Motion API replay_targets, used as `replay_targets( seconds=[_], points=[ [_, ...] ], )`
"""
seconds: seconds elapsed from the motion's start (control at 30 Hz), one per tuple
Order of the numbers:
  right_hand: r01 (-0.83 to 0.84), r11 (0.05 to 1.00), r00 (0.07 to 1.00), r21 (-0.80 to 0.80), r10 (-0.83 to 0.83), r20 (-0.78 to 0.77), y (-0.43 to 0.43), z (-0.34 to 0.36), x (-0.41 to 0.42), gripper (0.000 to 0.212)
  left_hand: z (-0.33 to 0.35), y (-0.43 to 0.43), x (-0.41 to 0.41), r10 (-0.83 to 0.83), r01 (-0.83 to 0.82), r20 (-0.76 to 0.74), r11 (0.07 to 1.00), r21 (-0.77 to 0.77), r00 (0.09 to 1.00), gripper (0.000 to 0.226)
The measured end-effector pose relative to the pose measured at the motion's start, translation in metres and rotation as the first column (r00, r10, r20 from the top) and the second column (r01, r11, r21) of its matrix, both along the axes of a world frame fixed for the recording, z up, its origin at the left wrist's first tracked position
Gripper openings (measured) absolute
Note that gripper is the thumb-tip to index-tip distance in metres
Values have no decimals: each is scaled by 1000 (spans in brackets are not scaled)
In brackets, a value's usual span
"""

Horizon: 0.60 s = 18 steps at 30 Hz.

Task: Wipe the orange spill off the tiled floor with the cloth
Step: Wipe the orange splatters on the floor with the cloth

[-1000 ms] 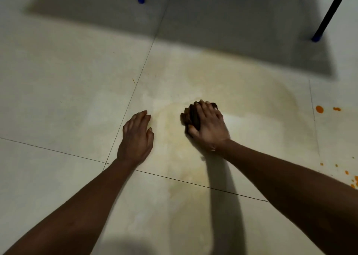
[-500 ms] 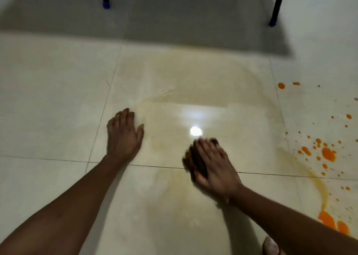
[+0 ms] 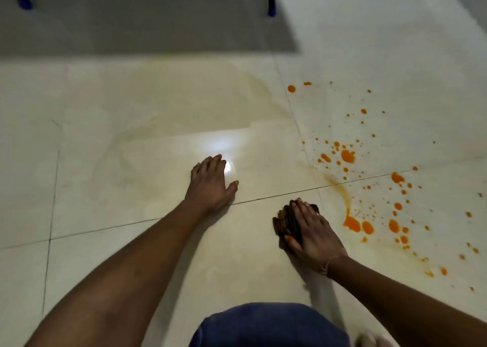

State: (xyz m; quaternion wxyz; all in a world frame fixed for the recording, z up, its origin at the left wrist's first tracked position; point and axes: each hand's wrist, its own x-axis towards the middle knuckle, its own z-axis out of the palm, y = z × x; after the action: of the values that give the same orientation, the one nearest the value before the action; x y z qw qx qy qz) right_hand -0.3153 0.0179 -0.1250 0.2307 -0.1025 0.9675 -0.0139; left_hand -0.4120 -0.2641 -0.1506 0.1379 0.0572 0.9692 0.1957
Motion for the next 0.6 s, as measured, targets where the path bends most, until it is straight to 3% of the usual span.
replay_targets(
  seconds=[0.17,0.23,0.37,0.53,0.6],
  points=[
    [200,979,974,-34,-202,-102,-5,-21,-69,79,16,34,-20,19,14,127,967,-256,992,106],
    [107,991,986,-76,-116,-122,1,-20,-74,78,15,35,-23,9,31,122,945,-325,993,114],
    [-228,972,974,-58,228,0,49,-5,-20,80,20,46,-29,45,31,195,929,-369,980,119],
    [-61,998,993,-25,58,-98,91,-20,-101,87,30,72,-41,129,46,269,829,-558,954,121],
    [-186,983,979,-1,185,-83,98,-20,-124,89,32,79,-42,4,124,215,807,-578,977,116]
  ],
)
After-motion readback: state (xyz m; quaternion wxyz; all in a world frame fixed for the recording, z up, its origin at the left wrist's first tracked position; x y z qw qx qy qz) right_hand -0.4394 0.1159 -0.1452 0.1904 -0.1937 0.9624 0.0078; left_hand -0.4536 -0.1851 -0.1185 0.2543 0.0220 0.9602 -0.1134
